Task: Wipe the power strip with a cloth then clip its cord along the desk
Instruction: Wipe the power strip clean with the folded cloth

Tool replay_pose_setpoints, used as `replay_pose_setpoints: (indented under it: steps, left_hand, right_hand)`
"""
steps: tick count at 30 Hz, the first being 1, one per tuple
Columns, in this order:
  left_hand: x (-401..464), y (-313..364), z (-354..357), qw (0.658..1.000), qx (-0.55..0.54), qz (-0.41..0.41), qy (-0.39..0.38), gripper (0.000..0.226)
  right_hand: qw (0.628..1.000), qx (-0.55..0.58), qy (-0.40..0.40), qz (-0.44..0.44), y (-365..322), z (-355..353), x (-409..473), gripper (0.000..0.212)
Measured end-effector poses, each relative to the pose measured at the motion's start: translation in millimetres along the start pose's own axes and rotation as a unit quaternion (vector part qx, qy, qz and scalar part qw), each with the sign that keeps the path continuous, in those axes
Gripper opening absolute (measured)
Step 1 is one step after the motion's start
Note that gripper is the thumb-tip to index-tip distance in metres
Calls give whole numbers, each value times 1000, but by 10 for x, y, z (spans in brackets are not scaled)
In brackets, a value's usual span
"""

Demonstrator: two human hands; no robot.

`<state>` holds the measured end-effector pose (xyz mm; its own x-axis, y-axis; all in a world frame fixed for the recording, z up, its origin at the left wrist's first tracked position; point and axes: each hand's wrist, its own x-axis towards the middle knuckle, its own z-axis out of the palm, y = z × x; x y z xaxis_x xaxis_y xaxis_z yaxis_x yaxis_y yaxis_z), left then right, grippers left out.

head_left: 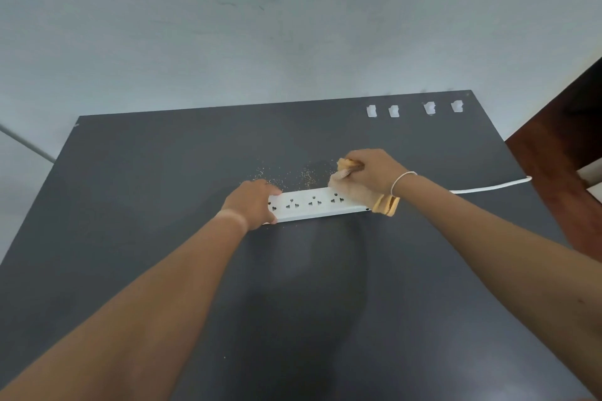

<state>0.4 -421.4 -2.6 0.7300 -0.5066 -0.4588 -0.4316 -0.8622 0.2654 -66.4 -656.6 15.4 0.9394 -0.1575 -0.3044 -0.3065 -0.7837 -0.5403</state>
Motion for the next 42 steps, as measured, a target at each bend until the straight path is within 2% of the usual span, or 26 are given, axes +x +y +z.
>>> replay_pose_setpoints:
  steps: [2,3,4,6,7,10,11,14,15,17,18,20,22,23,24,26,28,30,31,34,35,36,38,39,42]
  left_hand:
    - [3,-5,6,1000,-2,0,0,62]
    - [5,-7,13,1000,-4,0,1,61]
    - [5,-10,20,1000,-5,0,1,61]
    - [8,-16,32,1000,-7,0,4,61]
    - [12,-19,35,1000,-7,0,5,61]
    - [21,-18,33,1000,-5,-1,4,61]
    - [25,-18,33,1000,-5,-2,4,61]
    - [25,-16,42,1000,-7,-3,6,61]
    - [26,-19,44,1000,-9,-4,6,62]
    - [26,-24,44,1000,-10,-4,6,62]
    - [26,-26,43,1000,-10,-3,8,62]
    - [24,-29,44,1000,-12,-2,9,62]
    - [20,-26,47,1000,-14,-3,9,62]
    - [18,-25,47,1000,-13,-4,9,62]
    - [18,-25,48,1000,-12,-4,9,61]
    - [20,-26,48,1000,-10,-3,10,61]
    - [20,-25,45,1000,-9,-3,10,61]
    - [22,-24,45,1000,-11,-3,9,62]
    - [22,-24,47,1000,-11,-2,9,62]
    - [21,-32,49,1000,-11,-2,10,62]
    - [21,-37,49,1000,-12,-1,11,62]
    - [19,-38,50,1000,-13,-1,11,62]
    - [16,-39,56,1000,-13,0,11,62]
    - [16,-42,57,1000,-12,1,11,62]
    - [14,-46,55,1000,-13,3,13,62]
  right_hand:
    - [996,-36,-77,6,-13,50,-38,17]
    - [995,-58,-75,12,13,66,-21,11]
    - [996,-71,-44,18,39,62,-6,11]
    - [998,-44,35,23,71,12,-2,27]
    - [999,-21,35,21,74,5,5,34]
    - [995,-33,-90,13,-33,50,-63,30]
    - [996,-34,-87,16,-25,77,-50,27]
    - [999,-12,23,29,35,59,-4,31]
    - [999,-13,8,31,20,60,-7,33]
    - [992,-42,-117,27,-65,100,-51,26]
    - [987,-55,-152,25,-107,125,-72,22]
    - [993,-26,-118,20,-146,129,-37,25]
    - [1000,22,1,15,-128,96,21,30]
    - [999,28,18,19,-133,97,33,32]
    - [1000,16,-10,15,-167,106,19,33]
    - [991,-49,-126,15,-239,169,-25,28]
    - [990,-41,-131,9,-271,194,-15,26]
    - [999,-5,-40,10,-230,148,34,28]
    - [999,-6,-28,16,-223,139,45,30]
    - [983,-69,-170,17,-298,168,-11,28]
    - [982,-66,-175,12,-322,184,-28,28]
    - [987,-49,-153,9,-319,177,-7,31]
    - [999,-13,-47,11,-278,144,35,35]
    - [999,-9,-28,15,-282,147,39,36]
    - [987,-58,-146,13,-377,228,-6,34]
